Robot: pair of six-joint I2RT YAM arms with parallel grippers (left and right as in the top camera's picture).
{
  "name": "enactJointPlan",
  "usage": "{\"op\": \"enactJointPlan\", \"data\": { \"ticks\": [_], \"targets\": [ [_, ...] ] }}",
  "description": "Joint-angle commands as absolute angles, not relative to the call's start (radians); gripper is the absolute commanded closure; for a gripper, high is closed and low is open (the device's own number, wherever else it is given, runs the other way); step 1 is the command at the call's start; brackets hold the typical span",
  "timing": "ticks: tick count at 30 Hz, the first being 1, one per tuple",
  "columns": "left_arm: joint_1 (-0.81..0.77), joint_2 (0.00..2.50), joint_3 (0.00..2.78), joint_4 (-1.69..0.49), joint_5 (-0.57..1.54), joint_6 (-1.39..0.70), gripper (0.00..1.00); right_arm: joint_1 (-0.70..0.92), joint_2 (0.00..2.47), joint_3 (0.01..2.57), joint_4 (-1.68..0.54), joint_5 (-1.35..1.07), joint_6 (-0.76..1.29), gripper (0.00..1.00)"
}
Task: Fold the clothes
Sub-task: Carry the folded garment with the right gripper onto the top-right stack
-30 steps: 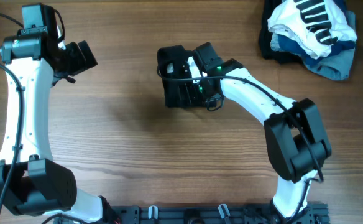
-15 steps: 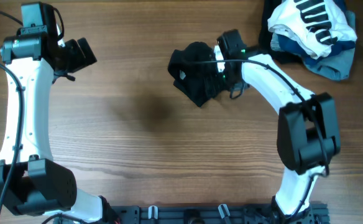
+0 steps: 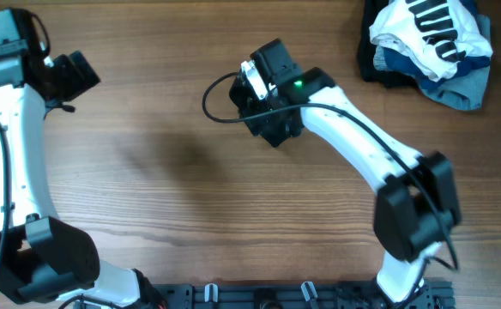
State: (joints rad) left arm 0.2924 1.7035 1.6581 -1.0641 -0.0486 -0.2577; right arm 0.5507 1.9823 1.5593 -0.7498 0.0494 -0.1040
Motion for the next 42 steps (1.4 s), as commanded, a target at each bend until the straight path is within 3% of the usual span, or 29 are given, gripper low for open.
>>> {"op": "enactJointPlan", "data": {
  "ticks": [1, 7, 10, 12, 13, 15, 16, 17, 23, 30, 36, 42],
  "targets": [
    [0.327, 1.706, 1.653, -1.067, -0.053, -0.270, 0.00, 0.538, 2.067, 1.543, -0.729, 0.142, -0.171, 0.01],
    [0.330, 1.706, 1.653, -1.066, -0.043, -0.270, 0.00, 0.538, 2.170, 1.543, -0.709, 0.131, -0.205, 0.02],
    [0.330, 1.706, 1.653, -1.066, -0.043, -0.270, 0.00, 0.538, 2.204, 1.543, -0.706, 0.135, -0.176, 0.14],
    [0.330, 1.706, 1.653, -1.067, -0.043, -0.270, 0.00, 0.537, 2.223, 1.543, -0.698, 0.143, -0.149, 0.36],
    [0.330, 1.706, 1.653, -1.067, -0.043, -0.270, 0.00, 0.537, 2.228, 1.543, -0.695, 0.143, -0.145, 0.42],
    [0.330, 1.706, 1.653, -1.067, -0.043, -0.270, 0.00, 0.537, 2.230, 1.543, -0.694, 0.143, -0.122, 0.68],
    [0.330, 1.706, 1.653, -1.067, -0.043, -0.270, 0.00, 0.537, 2.230, 1.544, -0.691, 0.143, -0.115, 0.90],
    [0.330, 1.706, 1.653, -1.067, -0.043, -0.270, 0.00, 0.534, 2.229, 1.545, -0.688, 0.147, -0.101, 0.96],
    [0.330, 1.706, 1.653, -1.065, -0.043, -0.270, 0.00, 0.477, 2.175, 1.706, -0.882, 0.152, -0.098, 0.96],
    [0.330, 1.706, 1.653, -1.065, -0.043, -0.270, 0.00, 0.360, 2.053, 2.094, -1.151, 0.169, -0.161, 0.96],
    [0.330, 1.706, 1.653, -1.065, -0.043, -0.270, 0.00, 0.244, 1.989, 2.174, -1.095, 0.343, -0.268, 0.96],
    [0.330, 1.706, 1.653, -1.061, -0.043, -0.270, 0.00, 0.105, 1.986, 2.174, -0.896, 0.548, -0.377, 0.96]
  ]
}}
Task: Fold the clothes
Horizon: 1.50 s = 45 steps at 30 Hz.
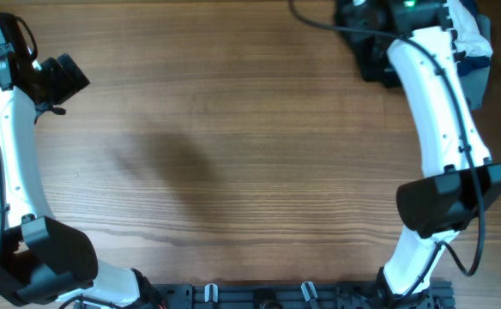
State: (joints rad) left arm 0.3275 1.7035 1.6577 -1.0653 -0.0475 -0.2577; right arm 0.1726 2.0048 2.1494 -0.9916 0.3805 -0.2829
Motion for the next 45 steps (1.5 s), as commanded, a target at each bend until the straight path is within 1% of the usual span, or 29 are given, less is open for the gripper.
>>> {"op": "enactJointPlan", "data": {
  "ticks": [1, 4, 5, 6, 7, 8, 12, 17, 21, 24, 27, 33, 34, 35, 36, 39, 40, 41, 44, 45],
  "targets": [
    [0.330, 1.706, 1.653, -1.061, -0.043, -0.270, 0.00, 0.087, 1.985, 2.174, -0.856, 0.576, -0.396, 0.96],
    [0.330, 1.706, 1.653, -1.061, -0.043, -0.270, 0.00, 0.026, 1.985, 2.174, -0.678, 0.695, -0.520, 0.96],
    [0.330, 1.706, 1.653, -1.061, -0.043, -0.270, 0.00, 0.003, 1.985, 2.174, -0.607, 0.710, -0.565, 0.96],
    [0.330, 1.706, 1.653, -1.060, -0.043, -0.270, 0.00, -0.006, 1.985, 2.174, -0.580, 0.707, -0.584, 0.96],
    [0.330, 1.706, 1.653, -1.059, -0.043, -0.270, 0.00, -0.018, 1.985, 2.174, -0.553, 0.686, -0.611, 0.96],
    [0.330, 1.706, 1.653, -1.056, -0.043, -0.270, 0.00, -0.037, 1.986, 2.173, -0.537, 0.603, -0.667, 0.96],
    [0.330, 1.706, 1.653, -1.054, -0.043, -0.270, 0.00, -0.096, 1.999, 2.167, -0.519, 0.373, -0.762, 0.95],
    [0.330, 1.706, 1.653, -1.054, -0.043, -0.270, 0.00, -0.163, 2.063, 2.167, -0.464, 0.260, -0.841, 0.96],
    [0.330, 1.706, 1.653, -1.044, -0.043, -0.270, 0.00, -0.203, 2.123, 2.167, -0.429, 0.229, -0.843, 0.96],
    [0.330, 1.706, 1.653, -1.031, -0.043, -0.271, 0.00, -0.211, 2.156, 2.167, -0.433, 0.189, -0.850, 0.96],
    [0.330, 1.706, 1.653, -1.027, -0.043, -0.271, 0.00, -0.204, 2.185, 2.166, -0.492, 0.162, -0.850, 0.96],
    [0.330, 1.706, 1.653, -1.010, -0.043, -0.270, 0.00, -0.162, 2.202, 2.164, -0.761, 0.020, -0.849, 0.95],
    [0.330, 1.706, 1.653, -1.006, -0.043, -0.270, 0.00, -0.153, 2.202, 2.164, -0.802, -0.008, -0.845, 0.85],
    [0.330, 1.706, 1.653, -1.003, -0.043, -0.270, 0.00, -0.146, 2.202, 2.164, -0.828, -0.028, -0.844, 0.60],
    [0.330, 1.706, 1.653, -1.002, -0.043, -0.270, 0.00, -0.140, 2.202, 2.164, -0.839, -0.031, -0.827, 0.41],
    [0.330, 1.706, 1.653, -1.002, -0.043, -0.270, 0.00, -0.134, 2.201, 2.165, -0.838, -0.038, -0.762, 0.22],
    [0.330, 1.706, 1.653, -1.002, -0.043, -0.270, 0.00, -0.134, 2.201, 2.165, -0.833, -0.060, -0.718, 0.08],
    [0.330, 1.706, 1.653, -1.002, -0.043, -0.270, 0.00, -0.134, 2.199, 2.165, -0.835, -0.085, -0.692, 0.06],
    [0.330, 1.706, 1.653, -1.002, -0.043, -0.270, 0.00, -0.135, 2.186, 2.165, -0.852, -0.213, -0.633, 0.04],
    [0.330, 1.706, 1.653, -1.002, -0.043, -0.270, 0.00, -0.135, 2.175, 2.165, -0.855, -0.257, -0.596, 0.02]
  ]
}}
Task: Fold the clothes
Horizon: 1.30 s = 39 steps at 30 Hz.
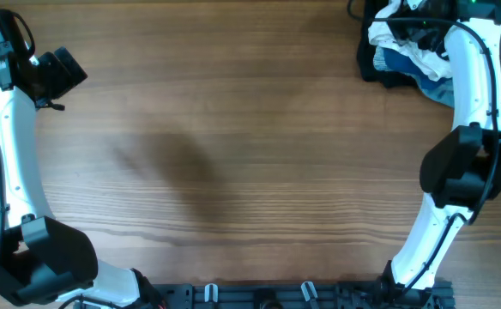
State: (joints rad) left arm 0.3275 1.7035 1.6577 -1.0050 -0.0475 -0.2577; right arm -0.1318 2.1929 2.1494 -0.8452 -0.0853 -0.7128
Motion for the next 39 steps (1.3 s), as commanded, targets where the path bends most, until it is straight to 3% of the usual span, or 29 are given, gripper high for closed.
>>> {"op": "enactJointPlan", "data": {
  "ticks": [1, 5, 13, 19, 29, 34, 39],
  "targets": [
    [0.330, 1.706, 1.653, -1.002, -0.043, -0.270, 0.00, -0.134, 2.164, 2.165, -0.859, -0.293, -0.565, 0.02],
    [0.330, 1.706, 1.653, -1.002, -0.043, -0.270, 0.00, -0.128, 2.098, 2.165, -0.919, -0.407, -0.442, 0.00],
    [0.330, 1.706, 1.653, -1.002, -0.043, -0.270, 0.00, -0.032, 1.871, 2.165, -1.085, -0.479, -0.413, 0.00],
    [0.330, 1.706, 1.653, -1.002, -0.043, -0.270, 0.00, 0.078, 1.796, 2.165, -1.144, -0.498, -0.149, 0.00],
    [0.330, 1.706, 1.653, -1.002, -0.043, -0.270, 0.00, 0.094, 1.801, 2.165, -1.237, -0.395, -0.131, 0.00],
    [0.330, 1.706, 1.653, -1.002, -0.043, -0.270, 0.00, 0.106, 1.724, 2.089, -1.085, -0.357, -0.134, 0.00],
    [0.330, 1.706, 1.653, -1.002, -0.043, -0.270, 0.00, 0.135, 1.452, 1.769, -0.811, -0.312, -0.131, 0.00]
  ]
}}
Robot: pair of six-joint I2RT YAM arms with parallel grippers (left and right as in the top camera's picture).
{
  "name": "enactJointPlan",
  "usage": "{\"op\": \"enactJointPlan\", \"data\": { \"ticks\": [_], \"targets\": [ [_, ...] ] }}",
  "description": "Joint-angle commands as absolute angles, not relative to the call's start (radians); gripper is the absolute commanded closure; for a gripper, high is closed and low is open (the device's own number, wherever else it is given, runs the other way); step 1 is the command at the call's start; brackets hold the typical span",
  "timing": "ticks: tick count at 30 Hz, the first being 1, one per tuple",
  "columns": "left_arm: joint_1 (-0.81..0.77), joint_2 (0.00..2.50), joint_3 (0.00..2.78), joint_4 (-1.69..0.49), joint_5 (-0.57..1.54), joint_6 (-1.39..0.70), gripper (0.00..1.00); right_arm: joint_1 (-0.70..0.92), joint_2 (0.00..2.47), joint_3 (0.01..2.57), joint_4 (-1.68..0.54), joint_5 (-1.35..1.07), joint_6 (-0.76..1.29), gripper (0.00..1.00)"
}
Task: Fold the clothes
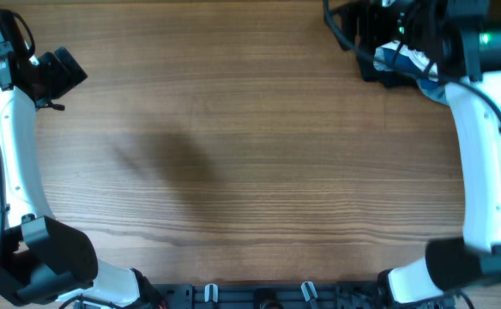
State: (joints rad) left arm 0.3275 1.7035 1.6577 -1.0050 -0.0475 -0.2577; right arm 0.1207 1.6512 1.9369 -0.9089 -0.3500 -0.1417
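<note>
The clothes pile (pixel 395 62) lies at the table's far right corner. Only a patch of blue fabric and a dark garment (pixel 377 70) show, because my right arm covers the rest. My right gripper (pixel 407 30) is down over the pile, with its fingers hidden under the wrist housing. My left gripper (pixel 60 72) hangs at the far left edge, far from the clothes, and its fingers cannot be made out.
The wooden table (pixel 233 154) fills the view. A black rail with clips (pixel 268 296) runs along the near edge. The right arm's white forearm (pixel 478 146) runs down the right side, and a black cable (pixel 341 26) loops beside the pile.
The right wrist has shifted a little to the left over the pile and now hides the white garment that showed before. The forearm has swung further right. The left arm is unchanged.
My right gripper was first over the middle of the table, with the pile lying in its corner. Then it was at the pile's left edge, and then on top of it. Now it stays low over the pile. My left arm has barely moved throughout.
</note>
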Motion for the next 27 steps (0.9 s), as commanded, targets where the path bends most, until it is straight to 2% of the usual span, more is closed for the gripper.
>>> {"op": "enactJointPlan", "data": {
  "ticks": [1, 12, 15, 19, 27],
  "targets": [
    [0.330, 1.706, 1.653, -1.002, -0.043, -0.270, 0.00, 0.135, 1.393, 1.697, -0.768, -0.305, -0.131, 0.00],
    [0.330, 1.706, 1.653, -1.002, -0.043, -0.270, 0.00, 0.096, 0.558, 0.630, -0.235, -0.263, -0.126, 0.00],
    [0.330, 1.706, 1.653, -1.002, -0.043, -0.270, 0.00, 0.069, 0.348, 0.392, -0.157, -0.262, -0.077, 0.00],
    [0.330, 1.706, 1.653, -1.002, -0.043, -0.270, 0.00, 0.053, 0.163, 0.195, -0.128, -0.262, -0.049, 0.01],
    [0.330, 1.706, 1.653, -1.002, -0.043, -0.270, 0.00, 0.053, 0.039, 0.045, -0.073, -0.236, -0.051, 0.00]
  ]
}}
